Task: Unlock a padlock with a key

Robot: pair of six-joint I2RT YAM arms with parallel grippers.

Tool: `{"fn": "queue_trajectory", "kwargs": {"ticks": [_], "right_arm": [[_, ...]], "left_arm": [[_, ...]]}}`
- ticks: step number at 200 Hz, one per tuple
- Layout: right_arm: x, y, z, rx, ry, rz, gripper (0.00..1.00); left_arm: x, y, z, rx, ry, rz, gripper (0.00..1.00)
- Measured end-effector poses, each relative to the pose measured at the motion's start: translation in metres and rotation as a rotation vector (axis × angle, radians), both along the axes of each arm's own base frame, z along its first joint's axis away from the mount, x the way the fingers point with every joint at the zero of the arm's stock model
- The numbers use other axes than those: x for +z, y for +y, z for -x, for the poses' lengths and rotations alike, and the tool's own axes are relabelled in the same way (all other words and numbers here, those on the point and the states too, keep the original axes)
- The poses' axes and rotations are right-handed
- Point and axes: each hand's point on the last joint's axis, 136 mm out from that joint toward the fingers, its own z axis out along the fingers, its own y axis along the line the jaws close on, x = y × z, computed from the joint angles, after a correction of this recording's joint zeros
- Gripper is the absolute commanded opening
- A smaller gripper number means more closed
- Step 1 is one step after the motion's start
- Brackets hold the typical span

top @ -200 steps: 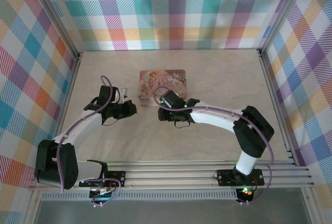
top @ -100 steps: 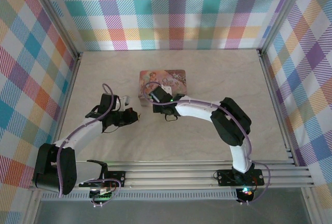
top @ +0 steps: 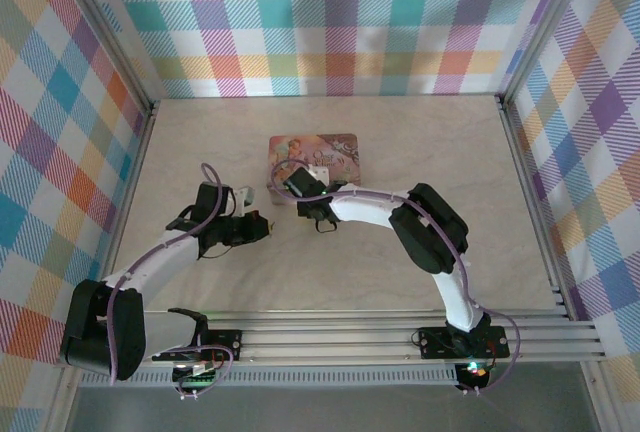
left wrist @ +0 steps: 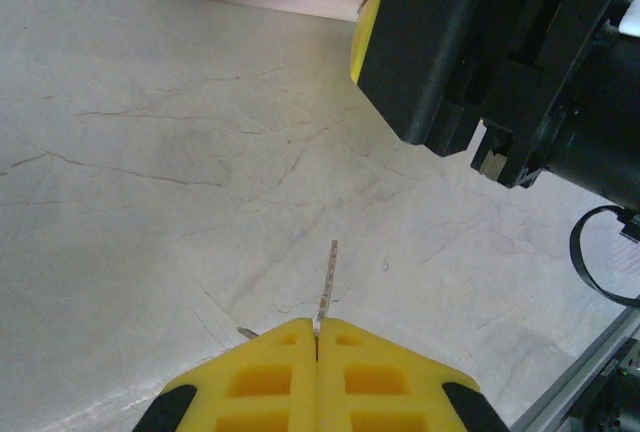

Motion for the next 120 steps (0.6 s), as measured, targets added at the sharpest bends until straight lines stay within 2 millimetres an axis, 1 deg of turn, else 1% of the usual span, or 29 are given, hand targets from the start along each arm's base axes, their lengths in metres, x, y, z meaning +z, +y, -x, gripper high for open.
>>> {"fn": "queue_trajectory", "kwargs": {"ticks": [37, 65, 120], "right_arm": [[0.0005, -0.0039, -0.0036, -0.007, -0.008, 0.009, 0.33], [0.0008, -0.0026, -0.0035, 0.011, -0.01, 0.014, 0.26], [0.0019, -0.0025, -0.002, 0.051, -0.007, 0.037, 0.17]], "left_arm": [[0.0011, -0.0032, -0.0002, -0.011, -0.008, 0.008, 0.0], [0.0044, -0.008, -0.0016, -0.027, -0.03, 0.023, 0.0], [0.0032, -0.0094, -0.0004, -0.034, -0.034, 0.029, 0.0]]}}
